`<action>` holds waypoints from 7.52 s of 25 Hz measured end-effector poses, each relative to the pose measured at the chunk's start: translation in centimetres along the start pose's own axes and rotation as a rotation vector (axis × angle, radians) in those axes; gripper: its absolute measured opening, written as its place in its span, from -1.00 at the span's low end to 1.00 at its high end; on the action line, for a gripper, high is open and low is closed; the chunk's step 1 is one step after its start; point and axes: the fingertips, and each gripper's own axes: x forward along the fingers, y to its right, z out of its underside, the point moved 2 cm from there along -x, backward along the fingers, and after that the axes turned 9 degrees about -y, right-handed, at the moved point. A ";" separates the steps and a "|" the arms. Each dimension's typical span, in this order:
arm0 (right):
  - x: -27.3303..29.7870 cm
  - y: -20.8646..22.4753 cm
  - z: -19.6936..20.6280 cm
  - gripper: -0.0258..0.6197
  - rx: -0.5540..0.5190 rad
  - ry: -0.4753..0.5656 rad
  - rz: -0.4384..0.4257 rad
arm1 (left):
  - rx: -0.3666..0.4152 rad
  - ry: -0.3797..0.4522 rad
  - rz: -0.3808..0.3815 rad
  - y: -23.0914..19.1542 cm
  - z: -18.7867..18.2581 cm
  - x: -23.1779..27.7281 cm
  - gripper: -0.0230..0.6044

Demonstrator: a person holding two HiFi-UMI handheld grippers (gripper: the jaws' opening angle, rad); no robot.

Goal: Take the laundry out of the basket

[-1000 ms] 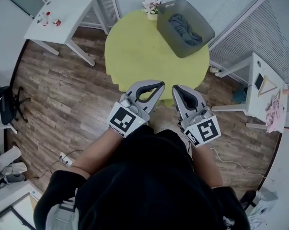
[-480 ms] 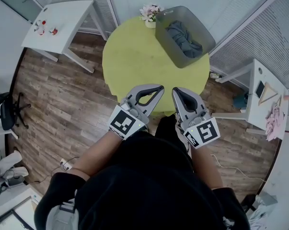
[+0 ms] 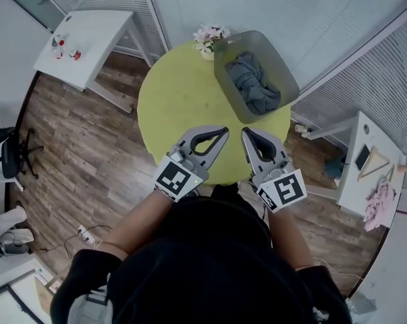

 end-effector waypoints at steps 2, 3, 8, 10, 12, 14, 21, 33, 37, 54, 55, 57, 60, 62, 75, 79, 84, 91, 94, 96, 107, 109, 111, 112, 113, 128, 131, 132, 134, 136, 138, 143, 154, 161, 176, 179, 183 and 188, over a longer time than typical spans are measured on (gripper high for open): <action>0.0 2.0 -0.3 -0.85 -0.007 0.002 -0.010 | -0.008 -0.001 -0.018 -0.5 -0.4 1.8 -0.90; 0.0 3.0 -0.5 -0.85 -0.009 0.002 -0.015 | -0.009 0.000 -0.026 -0.7 -0.8 2.6 -0.90; 0.6 7.5 -1.3 -0.85 -0.015 0.002 -0.054 | -0.008 0.004 -0.078 -2.1 -2.1 6.6 -0.90; 0.9 9.2 -1.4 -0.85 -0.018 -0.002 -0.069 | -0.009 0.005 -0.102 -2.8 -2.3 8.1 -0.90; 1.4 10.8 -1.1 -0.85 -0.012 -0.018 -0.076 | -0.011 0.010 -0.123 -3.3 -2.3 9.4 -0.90; 1.9 12.2 -0.6 -0.85 -0.003 -0.038 -0.085 | -0.015 0.008 -0.147 -3.9 -2.1 10.4 -0.90; 4.3 16.6 1.8 -0.84 0.043 -0.101 -0.101 | -0.025 -0.023 -0.202 -6.2 -0.5 13.8 -0.90; 10.2 21.4 7.6 -0.84 0.111 -0.289 -0.047 | -0.007 -0.098 -0.216 -12.2 2.6 18.3 -0.90; 12.4 22.8 9.6 -0.84 0.114 -0.374 -0.023 | 0.002 -0.119 -0.191 -14.4 4.3 19.9 -0.90; 20.7 28.3 22.3 -0.07 0.101 -0.894 -0.036 | 0.064 -0.164 -0.155 -19.5 7.9 24.5 -0.90; 21.2 28.5 23.2 0.01 0.108 -0.921 -0.036 | 0.064 -0.167 -0.156 -19.7 8.1 24.6 -0.90; 22.1 28.9 24.7 0.12 0.128 -0.959 -0.030 | 0.059 -0.174 -0.158 -19.9 8.5 24.9 -0.90; 23.4 29.7 26.8 0.23 0.161 -1.006 -0.022 | 0.041 -0.177 -0.161 -20.2 9.0 25.1 -0.90; 24.1 30.0 28.5 0.28 0.182 -1.046 -0.019 | 0.033 -0.181 -0.163 -20.3 9.3 25.0 -0.90; 26.0 30.7 35.7 0.42 0.221 -1.210 0.006 | -0.021 -0.184 -0.182 -21.5 11.1 24.7 -0.90; 26.1 31.2 37.1 0.42 0.204 -1.240 0.026 | -0.023 -0.184 -0.184 -21.5 11.1 24.7 -0.90; 26.5 31.4 38.4 0.42 0.192 -1.258 0.031 | -0.027 -0.182 -0.190 -21.5 11.1 24.6 -0.90; 26.6 31.6 38.0 0.38 0.175 -1.227 0.015 | -0.024 -0.190 -0.187 -21.4 11.2 24.4 -0.90; 26.5 31.6 36.7 0.12 0.160 -1.214 0.001 | -0.042 -0.186 -0.198 -21.4 11.1 24.0 -0.90; 26.2 31.2 35.7 0.08 0.153 -1.209 -0.019 | -0.057 -0.182 -0.207 -21.3 10.8 23.5 -0.90; 24.2 29.4 28.4 0.06 0.092 -1.148 -0.125 | -0.024 -0.180 -0.253 -20.2 9.0 21.6 -0.90; 23.5 29.0 26.8 0.06 0.065 -1.151 -0.150 | -0.020 -0.178 -0.261 -19.6 8.6 21.1 -0.90; 22.9 28.5 25.1 0.07 0.042 -1.148 -0.174 | -0.014 -0.173 -0.265 -19.1 8.0 20.6 -0.90; 22.7 28.3 24.3 0.07 0.027 -1.146 -0.182 | -0.012 -0.172 -0.268 -18.9 7.7 20.4 -0.90; 22.4 28.0 23.5 0.07 0.011 -1.145 -0.188 | -0.011 -0.171 -0.272 -18.6 7.4 20.1 -0.90; 17.1 23.5 14.4 0.07 -0.129 -1.053 -0.197 | 0.034 -0.118 -0.350 -13.1 2.8 15.5 -0.90; 16.4 22.5 13.3 0.07 -0.161 -1.032 -0.203 | 0.038 -0.121 -0.388 -12.4 2.6 14.3 -0.90; 16.2 22.1 12.9 0.07 -0.171 -1.024 -0.206 | 0.035 -0.120 -0.400 -12.3 2.6 13.8 -0.90; 15.9 21.3 12.2 0.07 -0.187 -1.011 -0.212 | 0.028 -0.113 -0.421 -11.9 2.3 12.8 -0.90; 15.6 20.3 11.3 0.07 -0.201 -0.996 -0.222 | 0.031 -0.105 -0.438 -11.5 1.9 11.8 -0.90; 15.4 19.3 10.3 0.07 -0.219 -0.983 -0.232 | 0.042 -0.093 -0.453 -11.3 1.2 10.8 -0.90; 15.8 16.7 8.6 0.07 -0.271 -0.980 -0.239 | 0.057 -0.070 -0.472 -11.2 0.4 8.7 -0.90; 16.5 10.1 5.4 0.07 -0.341 -0.987 -0.173 | 0.056 -0.027 -0.464 -12.1 0.6 1.2 -0.90; 17.2 4.1 5.1 0.07 -0.303 -0.961 -0.206 | 0.054 -0.015 -0.463 -12.0 1.6 -3.4 -0.90; 18.8 -6.9 16.3 0.07 -0.194 -1.040 -0.268 | -0.063 -0.096 -0.483 -11.2 11.4 -12.5 -0.90; 18.9 -7.8 19.3 0.07 -0.170 -1.062 -0.261 | -0.084 -0.121 -0.465 -10.8 13.9 -12.8 -0.90; 18.7 -8.5 23.5 0.07 -0.159 -1.097 -0.261 | -0.128 -0.155 -0.448 -10.2 17.2 -12.8 -0.90; 18.9 -8.4 28.5 0.07 -0.175 -1.121 -0.240 | -0.189 -0.210 -0.436 -10.3 21.4 -11.8 -0.90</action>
